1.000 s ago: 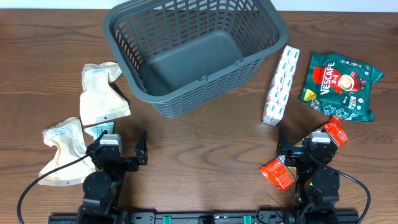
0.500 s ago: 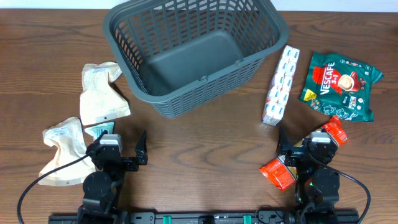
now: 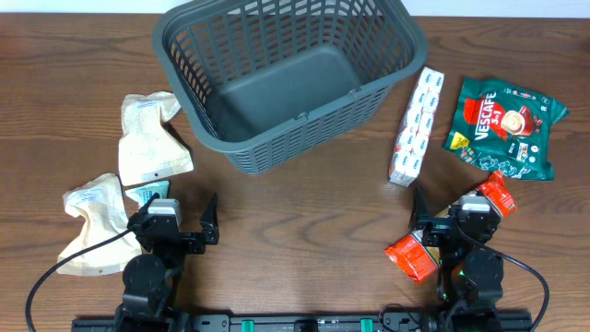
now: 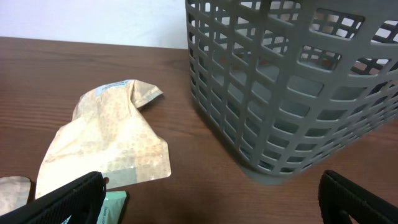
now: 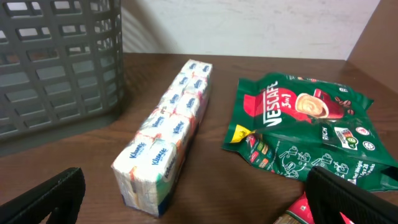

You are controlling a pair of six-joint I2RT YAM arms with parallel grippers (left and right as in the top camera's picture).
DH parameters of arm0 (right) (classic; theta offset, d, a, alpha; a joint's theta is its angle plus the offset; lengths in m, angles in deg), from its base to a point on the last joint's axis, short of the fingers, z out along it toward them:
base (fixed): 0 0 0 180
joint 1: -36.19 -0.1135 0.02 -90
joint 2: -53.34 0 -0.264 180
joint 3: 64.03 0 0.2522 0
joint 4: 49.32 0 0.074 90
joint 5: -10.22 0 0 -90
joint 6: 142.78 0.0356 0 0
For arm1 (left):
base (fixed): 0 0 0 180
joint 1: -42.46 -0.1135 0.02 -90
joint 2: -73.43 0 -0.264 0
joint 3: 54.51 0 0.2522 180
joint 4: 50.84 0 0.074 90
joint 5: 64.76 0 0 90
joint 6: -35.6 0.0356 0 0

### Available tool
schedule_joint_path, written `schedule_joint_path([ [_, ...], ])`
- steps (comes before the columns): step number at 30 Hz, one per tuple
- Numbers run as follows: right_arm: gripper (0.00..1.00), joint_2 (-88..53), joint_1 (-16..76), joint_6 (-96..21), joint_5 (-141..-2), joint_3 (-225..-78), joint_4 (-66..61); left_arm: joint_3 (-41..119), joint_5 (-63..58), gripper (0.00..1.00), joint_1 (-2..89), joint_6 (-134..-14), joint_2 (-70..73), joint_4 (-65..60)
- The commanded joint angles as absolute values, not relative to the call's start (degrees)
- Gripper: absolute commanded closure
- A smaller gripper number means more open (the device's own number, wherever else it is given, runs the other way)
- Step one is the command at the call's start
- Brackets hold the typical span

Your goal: Pack container

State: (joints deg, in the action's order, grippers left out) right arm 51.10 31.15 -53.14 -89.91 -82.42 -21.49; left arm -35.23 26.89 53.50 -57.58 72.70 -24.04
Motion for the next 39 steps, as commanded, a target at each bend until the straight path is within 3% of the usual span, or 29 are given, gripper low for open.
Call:
schedule_joint_path([
  [1, 0.01, 51.5, 31.9, -52.2, -90.3, -82.2, -21.4, -36.6, 26.1, 0.01, 53.7, -57.5, 73.2, -23.5],
  [12, 0.01, 51.5, 31.9, -52.1, -90.0, -82.2, -21.4, -36.6, 26.1, 0.01, 53.7, -57.5, 73.2, -23.5],
  [20, 0.01, 51.5, 31.9, -51.9, -81.9, -82.2, -22.6, -36.6, 26.0, 0.01, 53.7, -57.6, 73.2, -25.2],
  [28, 0.01, 51.3, 31.9, -45.1, -78.0, -83.1, -26.4, -31.8, 26.0, 0.01, 53.7, -62.6, 70.8, -26.0],
  [33, 0.01, 47.0, 32.1, -45.1, -79.1, -88.1, -31.0, -20.5, 26.0, 0.01, 53.7, -62.6, 59.6, -25.6],
  [39, 0.01, 32.5, 32.3, -46.1, -79.1, -99.0, -32.7, 0.2, 23.6, 0.01, 53.8, -62.0, 36.0, -22.3],
])
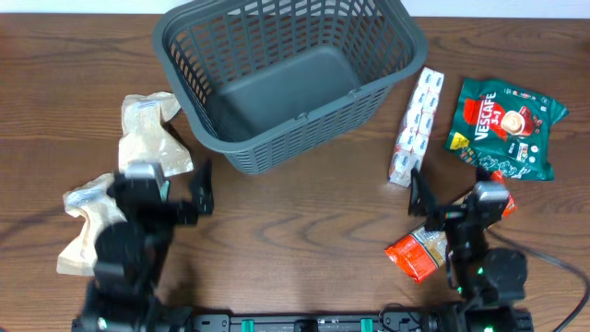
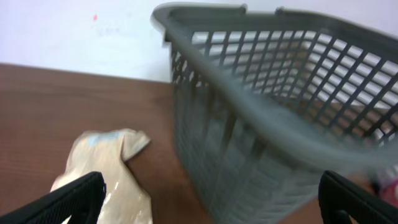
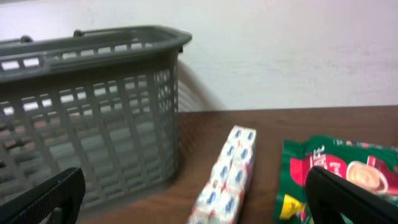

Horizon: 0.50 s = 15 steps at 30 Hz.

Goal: Pack container
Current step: 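Reach both grippers to the grey basket's near and far rims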

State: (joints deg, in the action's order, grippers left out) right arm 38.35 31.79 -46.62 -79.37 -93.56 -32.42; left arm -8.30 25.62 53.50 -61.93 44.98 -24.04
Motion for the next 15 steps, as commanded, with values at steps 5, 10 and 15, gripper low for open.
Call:
schedule_joint_path([
  [5, 0.01, 13.1, 32.3, -48.6, -75.0, -117.9, -28.5, 21.4, 22.6, 0.01, 53.8, -62.0, 18.3, -9.2],
  [10, 0.01, -6.2, 32.3, -48.6, -67.0, -144.2, -14.4, 39.3, 22.7, 0.01, 53.8, -59.6, 7.5, 4.9],
  [15, 0.01, -21.6, 32.2, -48.6, -59.6, -169.2, 3.0, 47.5, 23.0, 0.01, 53.8, -57.3, 4.3, 12.2],
])
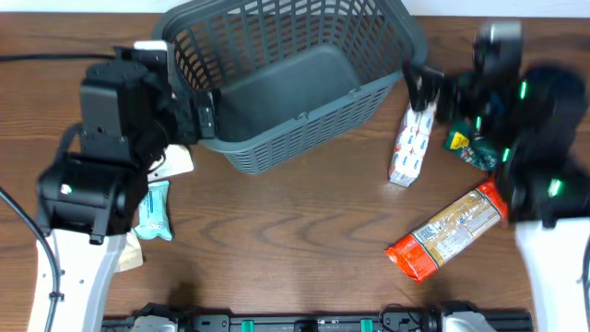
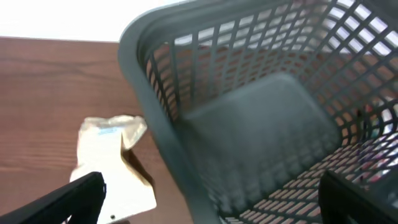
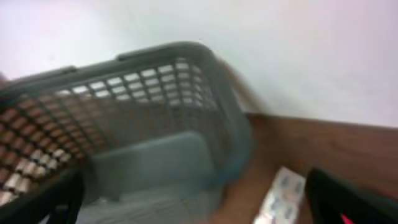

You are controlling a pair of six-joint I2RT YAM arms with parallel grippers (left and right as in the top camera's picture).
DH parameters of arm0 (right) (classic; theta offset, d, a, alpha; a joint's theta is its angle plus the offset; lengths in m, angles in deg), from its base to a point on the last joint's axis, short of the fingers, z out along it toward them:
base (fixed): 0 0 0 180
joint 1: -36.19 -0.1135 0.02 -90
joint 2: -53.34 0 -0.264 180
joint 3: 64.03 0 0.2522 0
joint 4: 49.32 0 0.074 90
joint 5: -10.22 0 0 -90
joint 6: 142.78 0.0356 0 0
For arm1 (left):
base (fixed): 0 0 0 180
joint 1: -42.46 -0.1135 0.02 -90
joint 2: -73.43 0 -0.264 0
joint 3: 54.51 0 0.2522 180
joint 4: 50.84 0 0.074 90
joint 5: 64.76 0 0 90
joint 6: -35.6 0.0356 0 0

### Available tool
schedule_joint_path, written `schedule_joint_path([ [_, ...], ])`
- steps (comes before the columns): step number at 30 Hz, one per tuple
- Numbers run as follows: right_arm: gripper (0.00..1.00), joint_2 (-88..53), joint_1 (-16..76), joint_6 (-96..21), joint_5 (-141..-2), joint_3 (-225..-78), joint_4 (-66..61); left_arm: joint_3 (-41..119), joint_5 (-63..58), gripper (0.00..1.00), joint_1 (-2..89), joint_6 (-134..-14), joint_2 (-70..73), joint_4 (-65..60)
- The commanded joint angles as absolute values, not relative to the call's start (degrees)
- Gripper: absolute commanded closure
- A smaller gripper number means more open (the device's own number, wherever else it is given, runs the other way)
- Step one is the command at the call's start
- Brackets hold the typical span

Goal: Pack container
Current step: 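Reach both grippers to the grey basket's near and far rims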

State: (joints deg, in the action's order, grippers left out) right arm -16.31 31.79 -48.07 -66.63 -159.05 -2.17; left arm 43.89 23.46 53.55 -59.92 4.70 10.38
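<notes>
The grey mesh basket (image 1: pixel 304 138) stands at the far middle with nothing in it; its left wall (image 2: pixel 155 118) fills the left wrist view. My left gripper (image 1: pixel 195 118) hangs open beside that wall, nothing between its fingers (image 2: pixel 211 208). A beige pouch (image 2: pixel 109 155) lies left of the basket, mostly under my arm from above. My right gripper (image 1: pixel 426 88) is open by the basket's right corner (image 3: pixel 155 56), above the far end of the white tissue pack (image 1: pixel 412 143) (image 3: pixel 280 199).
A red-and-orange snack packet (image 1: pixel 447 231) lies at the front right. A green coffee bag (image 1: pixel 464 148) shows partly under the right arm. A small teal packet (image 1: pixel 152 207) lies front left below the left arm. The views from both wrists are blurred.
Both arms were low near the front and now stand farther back beside the basket's two sides. Both grippers stay open. No object has shifted; the snack packet now shows in full.
At first both arms sat low at the table's front edge, grippers open, facing the pouches and the tissue pack. Then they stood a little higher and farther in. Now they are high at the basket's left wall and right corner, holding nothing.
</notes>
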Motion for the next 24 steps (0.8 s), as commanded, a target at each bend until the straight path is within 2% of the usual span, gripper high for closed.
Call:
schedule_joint_path([
  [1, 0.01, -23.5, 32.2, -48.6, -58.6, -172.6, 6.3, 48.0, 23.0, 0.01, 53.8, -55.8, 4.4, 13.0],
  [6, 0.01, -27.4, 32.2, -48.1, -57.6, -179.2, 17.4, 48.3, 23.0, 0.02, 53.8, -52.5, 6.1, 17.0],
  [11, 0.01, -27.8, 32.0, -49.7, -55.9, -178.9, 18.2, 48.3, 22.1, 0.01, 53.8, -52.5, 7.6, 20.0],
  [12, 0.14, -27.8, 32.0, -50.2, -55.9, -179.0, 18.4, 48.3, 21.4, 0.01, 53.8, -52.5, 7.7, 20.0],
  [13, 0.34, -27.8, 32.0, -50.1, -56.0, -179.1, 18.6, 48.3, 20.9, 0.06, 53.8, -52.6, 7.7, 19.9],
  [15, 0.58, -28.1, 32.2, -50.1, -55.9, -179.2, 18.7, 48.3, 20.7, 0.23, 54.4, -52.9, 7.6, 20.3],
  [16, 0.69, -28.3, 32.2, -50.0, -56.0, -179.3, 18.7, 48.3, 20.7, 0.36, 54.9, -53.9, 7.5, 20.5],
  [18, 0.88, -28.9, 32.2, -49.8, -55.9, -179.7, 18.7, 48.3, 20.7, 0.68, 56.1, -57.5, 7.5, 20.6],
  [19, 0.97, -29.2, 32.2, -49.6, -56.0, -180.1, 18.8, 48.3, 20.7, 0.78, 56.8, -58.9, 7.5, 20.6],
  [22, 0.99, -30.6, 32.2, -49.0, -55.9, -182.6, 18.9, 48.4, 20.7, 0.93, 59.4, -59.8, 7.5, 20.5],
  [24, 0.99, -32.2, 32.2, -49.0, -55.9, -185.4, 19.2, 48.4, 20.7, 0.95, 61.5, -61.7, 7.5, 20.5],
])
